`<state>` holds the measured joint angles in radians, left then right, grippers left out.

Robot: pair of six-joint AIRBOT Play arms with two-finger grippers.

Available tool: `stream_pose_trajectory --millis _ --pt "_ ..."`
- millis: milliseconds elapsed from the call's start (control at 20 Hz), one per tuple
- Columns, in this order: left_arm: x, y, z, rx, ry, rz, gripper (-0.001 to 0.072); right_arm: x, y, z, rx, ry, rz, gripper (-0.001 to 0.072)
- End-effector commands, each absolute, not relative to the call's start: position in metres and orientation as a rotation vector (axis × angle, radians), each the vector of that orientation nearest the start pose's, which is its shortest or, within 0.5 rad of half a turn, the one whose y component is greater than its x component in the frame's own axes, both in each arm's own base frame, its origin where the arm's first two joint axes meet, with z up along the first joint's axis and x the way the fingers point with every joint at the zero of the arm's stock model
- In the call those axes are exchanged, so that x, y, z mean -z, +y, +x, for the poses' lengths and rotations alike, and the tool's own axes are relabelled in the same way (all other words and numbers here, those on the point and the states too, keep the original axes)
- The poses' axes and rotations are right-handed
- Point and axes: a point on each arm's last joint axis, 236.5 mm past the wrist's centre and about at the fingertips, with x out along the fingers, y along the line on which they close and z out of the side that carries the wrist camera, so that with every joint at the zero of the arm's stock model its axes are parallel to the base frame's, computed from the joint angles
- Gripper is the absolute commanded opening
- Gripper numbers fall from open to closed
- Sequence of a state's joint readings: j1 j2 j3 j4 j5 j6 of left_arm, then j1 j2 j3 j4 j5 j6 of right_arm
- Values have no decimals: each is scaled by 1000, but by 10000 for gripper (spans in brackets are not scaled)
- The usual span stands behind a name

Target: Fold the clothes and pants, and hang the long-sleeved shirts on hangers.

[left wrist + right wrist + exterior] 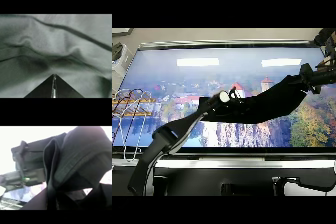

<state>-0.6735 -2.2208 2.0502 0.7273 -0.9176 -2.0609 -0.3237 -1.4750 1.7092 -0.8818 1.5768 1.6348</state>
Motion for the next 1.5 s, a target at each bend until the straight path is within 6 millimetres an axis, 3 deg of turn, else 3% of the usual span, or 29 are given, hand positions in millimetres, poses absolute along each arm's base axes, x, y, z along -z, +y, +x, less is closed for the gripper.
stream_pose_trajectory --millis 0,100,250,400,550,700,800,950,1200,1350,1450 --pt "19 -449 430 623 1459 -658 10 -151 38 430 -323 1197 688 30" --pt "-29 -400 451 645 1360 -560 10 -152 68 431 -367 1205 662 30" --pt "-99 -307 475 556 1233 -473 11 -157 121 440 -407 1181 656 30" --pt "-160 -226 476 482 1149 -482 11 -159 185 446 -471 1155 663 30" --pt "-203 -160 473 403 1064 -514 11 -147 249 445 -534 1166 665 30" --pt "-228 -114 474 332 987 -549 12 -130 299 443 -592 1175 664 30" --pt "-230 -95 476 305 970 -553 12 -117 325 441 -619 1198 688 30" --pt "-222 -86 476 292 986 -549 13 -96 347 439 -632 1233 704 30" --pt "-207 -86 474 291 1023 -547 12 -64 355 442 -607 1282 702 31" --pt "-206 -86 474 293 1024 -543 13 -58 358 451 -596 1267 732 46" --pt "-206 -86 474 292 1024 -543 13 -68 365 454 -616 1247 790 283"
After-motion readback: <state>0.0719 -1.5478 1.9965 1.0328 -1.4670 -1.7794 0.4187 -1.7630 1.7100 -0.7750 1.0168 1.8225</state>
